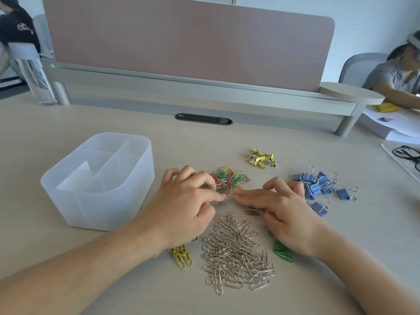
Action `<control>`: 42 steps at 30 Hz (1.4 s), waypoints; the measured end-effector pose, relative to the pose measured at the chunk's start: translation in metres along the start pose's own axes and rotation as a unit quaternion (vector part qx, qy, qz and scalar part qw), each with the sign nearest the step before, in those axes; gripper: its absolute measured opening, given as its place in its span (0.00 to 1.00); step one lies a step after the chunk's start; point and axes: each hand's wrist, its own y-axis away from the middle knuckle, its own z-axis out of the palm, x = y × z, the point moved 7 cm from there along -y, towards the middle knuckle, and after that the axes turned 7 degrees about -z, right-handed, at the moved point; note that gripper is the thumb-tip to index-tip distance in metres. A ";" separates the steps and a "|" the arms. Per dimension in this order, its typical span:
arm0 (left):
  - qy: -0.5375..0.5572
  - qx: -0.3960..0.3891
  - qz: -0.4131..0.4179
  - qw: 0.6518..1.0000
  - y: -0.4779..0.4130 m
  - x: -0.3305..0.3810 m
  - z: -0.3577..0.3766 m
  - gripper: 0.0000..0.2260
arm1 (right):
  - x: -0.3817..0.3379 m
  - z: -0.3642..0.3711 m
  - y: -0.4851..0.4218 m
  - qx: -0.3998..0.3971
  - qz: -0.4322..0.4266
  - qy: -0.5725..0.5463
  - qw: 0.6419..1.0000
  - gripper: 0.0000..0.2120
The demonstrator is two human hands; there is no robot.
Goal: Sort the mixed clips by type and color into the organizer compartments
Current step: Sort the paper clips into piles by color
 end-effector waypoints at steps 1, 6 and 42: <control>-0.002 -0.006 0.002 1.000 0.000 0.000 0.002 0.24 | 0.001 0.000 0.000 0.003 -0.005 -0.003 1.000 0.28; -0.001 -0.019 0.008 1.000 -0.001 0.000 0.006 0.26 | 0.011 -0.019 0.007 0.110 0.004 -0.021 0.994 0.26; 0.005 -0.087 0.021 0.996 0.003 0.011 0.014 0.33 | 0.000 -0.017 -0.001 0.069 0.039 -0.034 0.996 0.17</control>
